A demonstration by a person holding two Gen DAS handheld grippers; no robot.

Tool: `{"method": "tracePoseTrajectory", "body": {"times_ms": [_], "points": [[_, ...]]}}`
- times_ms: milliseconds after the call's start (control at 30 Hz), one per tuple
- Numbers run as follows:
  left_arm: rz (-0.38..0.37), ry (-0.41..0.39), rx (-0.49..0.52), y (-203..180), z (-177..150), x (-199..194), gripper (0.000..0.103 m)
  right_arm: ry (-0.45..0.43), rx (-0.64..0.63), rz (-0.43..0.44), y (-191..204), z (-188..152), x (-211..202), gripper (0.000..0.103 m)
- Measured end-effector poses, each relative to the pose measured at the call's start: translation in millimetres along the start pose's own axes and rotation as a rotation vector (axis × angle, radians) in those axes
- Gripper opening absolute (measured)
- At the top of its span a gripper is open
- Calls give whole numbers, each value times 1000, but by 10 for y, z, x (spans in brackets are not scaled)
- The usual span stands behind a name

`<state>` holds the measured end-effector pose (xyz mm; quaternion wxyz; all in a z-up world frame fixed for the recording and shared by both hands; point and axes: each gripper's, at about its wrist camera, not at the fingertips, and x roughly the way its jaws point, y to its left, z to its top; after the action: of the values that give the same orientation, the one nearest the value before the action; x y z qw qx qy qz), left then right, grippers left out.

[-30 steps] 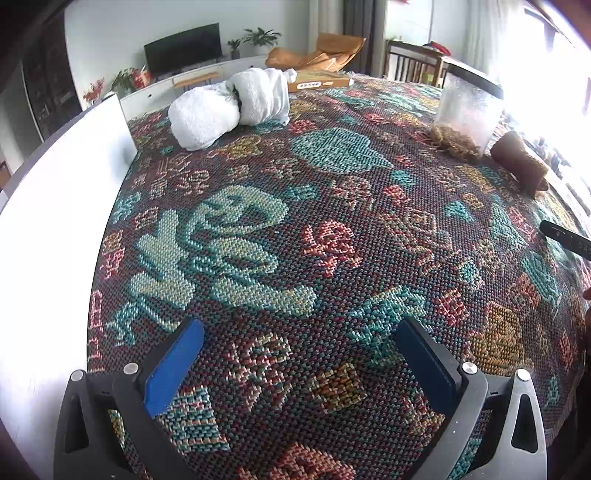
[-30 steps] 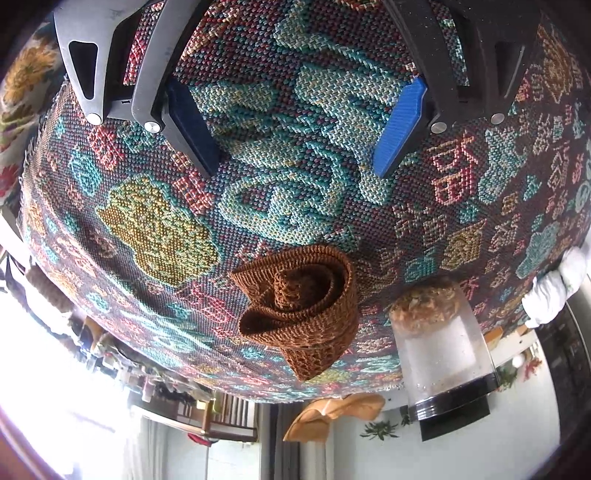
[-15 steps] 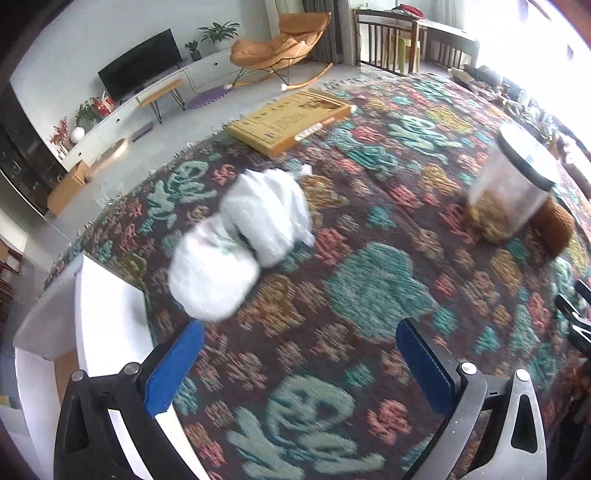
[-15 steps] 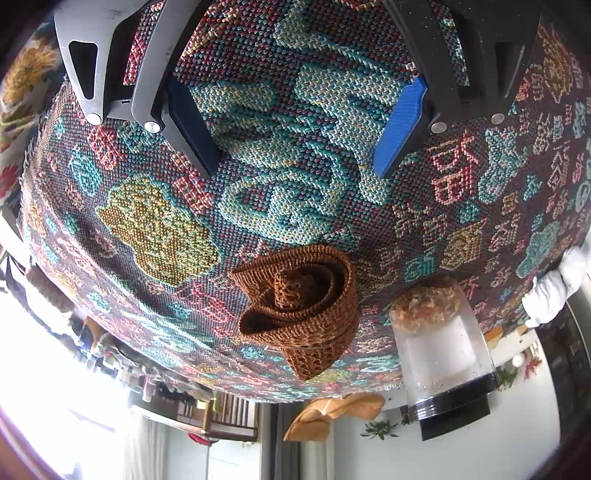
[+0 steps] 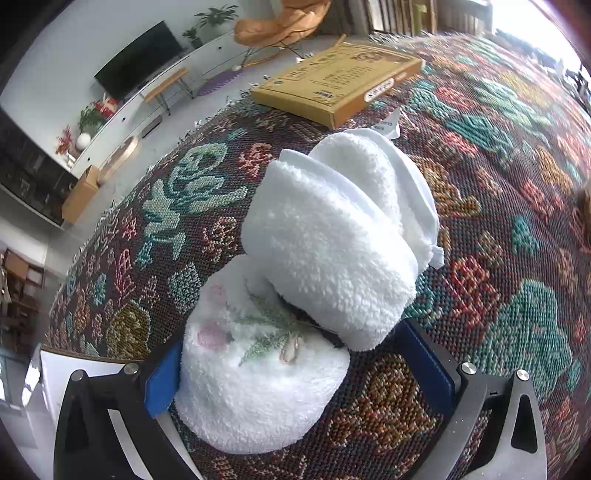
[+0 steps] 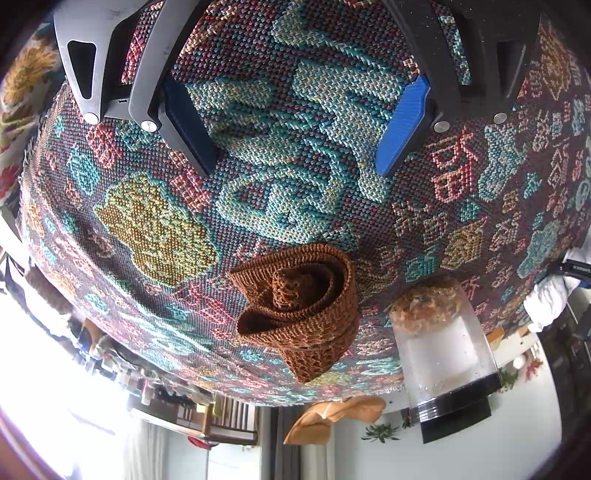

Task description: Organize soft objects

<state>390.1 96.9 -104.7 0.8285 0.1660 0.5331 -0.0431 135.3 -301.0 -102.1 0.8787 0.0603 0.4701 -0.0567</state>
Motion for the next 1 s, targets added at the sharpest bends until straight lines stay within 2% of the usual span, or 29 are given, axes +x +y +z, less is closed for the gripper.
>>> {"method": "tracePoseTrajectory", "body": {"times_ms": [33,67,133,167,233,300,367,400,467,500,567,700,767,833,933,1000], "points": [[-11,-12,-32,33,-11,-8,97,-3,32,53,-76,84,-67,89],[-5,-29,-48,59,-33,-39,75,-53,78,99,-155,153,-195,89],[15,-37,-45,91,-63,-87,59,-143,155,114,-285,363,-398,90],[5,-40,-51,118,-84,-123,53,-165,160,128,-309,517,-433,90],[-38,-45,-92,185,-136,-216,48,-118,77,137,-231,891,-305,90],[-100,-43,-146,224,-205,-304,47,2,-78,74,-37,1196,61,90],[-161,-39,-185,222,-282,-390,46,120,-208,34,111,1284,465,87],[-191,-41,-200,189,-332,-464,46,158,-232,-2,105,1302,606,69],[-258,-54,-223,144,-431,-657,46,173,-161,45,-21,1352,609,65],[-290,-62,-231,116,-490,-774,46,165,-136,45,-78,1392,549,62],[-344,-83,-245,112,-606,-1025,46,111,-104,15,-131,1446,359,61],[-423,-157,-269,235,-830,-1622,46,-21,-83,43,4,1542,-328,61],[-433,-193,-300,446,-1046,-1927,46,-58,-125,101,301,1530,-693,61],[-408,-220,-337,721,-1302,-2173,46,-69,-188,198,762,1449,-1005,61],[-282,-236,-380,1129,-1793,-2430,47,-52,-281,396,1569,1173,-1400,62],[-206,-213,-419,1396,-2148,-2488,47,-23,-338,532,2142,923,-1605,62]]}}
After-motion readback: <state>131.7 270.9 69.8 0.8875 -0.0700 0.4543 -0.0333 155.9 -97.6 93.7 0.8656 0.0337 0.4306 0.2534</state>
